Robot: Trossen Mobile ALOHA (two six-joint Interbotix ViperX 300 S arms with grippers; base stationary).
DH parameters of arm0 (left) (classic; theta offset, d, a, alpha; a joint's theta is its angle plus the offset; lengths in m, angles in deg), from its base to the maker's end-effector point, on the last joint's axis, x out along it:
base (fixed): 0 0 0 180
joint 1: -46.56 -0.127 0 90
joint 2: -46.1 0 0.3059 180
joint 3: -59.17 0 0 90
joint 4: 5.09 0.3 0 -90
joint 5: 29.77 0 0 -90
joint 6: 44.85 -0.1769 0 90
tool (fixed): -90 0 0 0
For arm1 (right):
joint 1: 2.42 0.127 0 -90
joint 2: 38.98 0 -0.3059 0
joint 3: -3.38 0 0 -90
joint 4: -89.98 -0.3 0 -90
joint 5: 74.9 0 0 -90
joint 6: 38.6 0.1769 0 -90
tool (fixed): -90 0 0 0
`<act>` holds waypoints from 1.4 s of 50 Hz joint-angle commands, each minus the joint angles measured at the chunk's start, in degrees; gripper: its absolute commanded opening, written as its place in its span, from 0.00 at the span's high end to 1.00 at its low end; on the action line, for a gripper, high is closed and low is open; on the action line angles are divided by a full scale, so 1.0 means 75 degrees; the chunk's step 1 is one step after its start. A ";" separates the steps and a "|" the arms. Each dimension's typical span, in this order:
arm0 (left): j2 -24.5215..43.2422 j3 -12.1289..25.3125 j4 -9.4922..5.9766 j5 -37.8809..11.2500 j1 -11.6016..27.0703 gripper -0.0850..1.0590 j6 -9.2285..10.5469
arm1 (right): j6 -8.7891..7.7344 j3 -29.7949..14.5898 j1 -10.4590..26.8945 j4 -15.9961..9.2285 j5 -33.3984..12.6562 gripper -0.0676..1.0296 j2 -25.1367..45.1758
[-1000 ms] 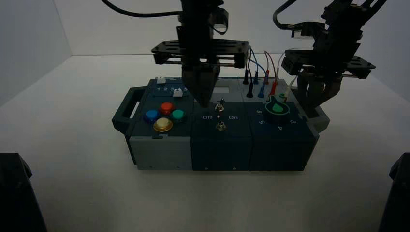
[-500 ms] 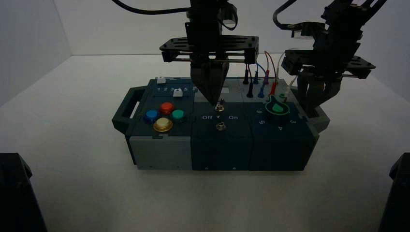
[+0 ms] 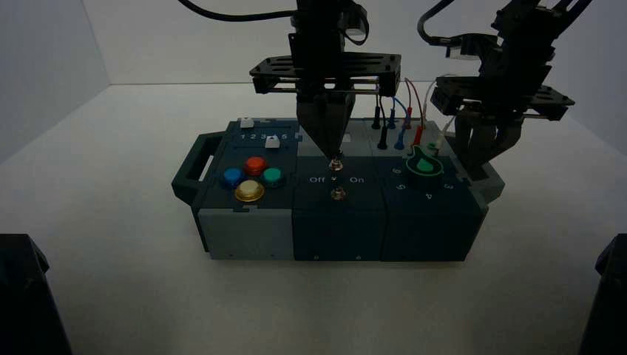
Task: Flip the top switch on with the left gripper.
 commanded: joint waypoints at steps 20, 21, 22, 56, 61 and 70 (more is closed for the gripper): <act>-0.0035 0.0504 -0.0023 0.0059 0.0152 0.95 0.0012 | -0.0047 0.0094 0.0340 -0.0047 0.0117 0.96 0.0035; -0.0023 0.0527 -0.0023 0.0059 0.0164 0.95 0.0012 | -0.0047 0.0094 0.0340 -0.0047 0.0117 0.96 0.0035; -0.0012 0.0539 -0.0023 0.0059 0.0176 0.95 0.0012 | -0.0047 0.0094 0.0340 -0.0047 0.0117 0.96 0.0023; -0.0691 0.0305 0.0047 -0.0188 0.0176 0.95 -0.0012 | -0.0047 0.0211 0.0340 -0.0047 -0.0176 0.96 -0.0609; -0.0891 0.0234 0.0059 -0.0246 0.0164 0.95 -0.0012 | -0.0059 0.0223 0.0340 -0.0047 -0.0387 0.96 -0.0867; -0.1008 0.0152 0.0094 -0.0293 0.0164 0.95 -0.0023 | -0.0059 0.0164 0.0340 -0.0035 -0.0762 0.96 -0.1406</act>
